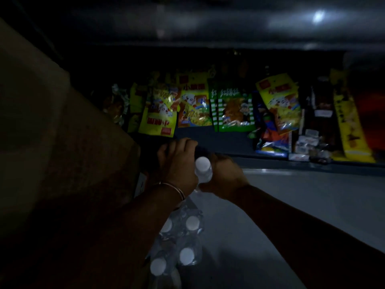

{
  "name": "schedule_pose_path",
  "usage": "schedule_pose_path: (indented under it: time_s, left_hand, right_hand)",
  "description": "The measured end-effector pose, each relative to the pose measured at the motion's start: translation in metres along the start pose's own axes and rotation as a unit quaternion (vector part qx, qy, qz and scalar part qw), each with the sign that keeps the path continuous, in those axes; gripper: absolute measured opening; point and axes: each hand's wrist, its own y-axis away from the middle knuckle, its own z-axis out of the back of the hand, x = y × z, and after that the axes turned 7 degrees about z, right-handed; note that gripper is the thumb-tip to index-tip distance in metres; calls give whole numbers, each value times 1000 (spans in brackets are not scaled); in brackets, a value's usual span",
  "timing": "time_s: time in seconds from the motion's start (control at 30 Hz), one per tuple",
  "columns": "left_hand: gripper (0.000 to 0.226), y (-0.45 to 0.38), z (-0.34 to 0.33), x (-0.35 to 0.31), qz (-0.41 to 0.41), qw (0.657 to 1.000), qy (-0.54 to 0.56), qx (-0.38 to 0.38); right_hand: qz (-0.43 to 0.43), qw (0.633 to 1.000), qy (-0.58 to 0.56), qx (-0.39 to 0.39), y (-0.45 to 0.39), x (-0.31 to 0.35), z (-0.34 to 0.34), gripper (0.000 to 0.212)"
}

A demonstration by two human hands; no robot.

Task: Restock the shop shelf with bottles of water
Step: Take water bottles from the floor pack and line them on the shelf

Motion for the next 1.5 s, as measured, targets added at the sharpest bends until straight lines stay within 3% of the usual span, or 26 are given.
schedule_pose_path:
  time_s: [0.33, 0.4, 0.47, 0.63, 0.73, 0.77, 0.87, 1.13, 1.2, 1.27, 1.33, 1.5]
  left_hand:
    - [32, 35, 216, -82, -75, 989, 129, 7]
    - [35, 45, 267, -93, -80, 978, 191, 4]
    - [36, 57, 320, -105, -92, 961, 262, 9]
    - [33, 82, 456, -128, -135, 941, 310, -5]
    - [24, 100, 540, -140, -141, 930, 339, -9]
    - [35, 104, 567, -143, -131, 927, 351, -9]
    - [53, 121, 640, -153, -123, 902, 414, 12]
    - [32, 160, 814, -176, -156, 821, 548, -10]
    - [25, 160, 846, -176, -172, 799, 576, -14]
    - [22, 158, 878, -177, -194, 782, 592, -22]
    - [27, 154, 908, -176, -211, 787, 579, -34]
    - [43, 128, 966, -172, -251, 854, 451, -69]
  right_hand:
    - [108, 989, -93, -50, 78, 121, 205, 60]
    - [135, 981, -115, -77, 98, 154, 250, 48]
    - [170, 972, -129, -99, 119, 188, 295, 52]
    - [226, 963, -100, -110, 162, 270, 401, 37]
    - [260, 952, -98, -130, 184, 319, 461, 45]
    - [268, 949, -92, -139, 191, 337, 481, 47]
    - [279, 942, -89, -165, 208, 386, 537, 39]
    - [335, 899, -171, -226, 239, 513, 679, 33]
    - [350, 885, -191, -240, 243, 541, 712, 41]
    - [364, 873, -187, -265, 246, 571, 744, 67]
    - [373, 866, -185, -278, 247, 599, 775, 64]
    - [373, 851, -175, -327, 235, 656, 839, 45]
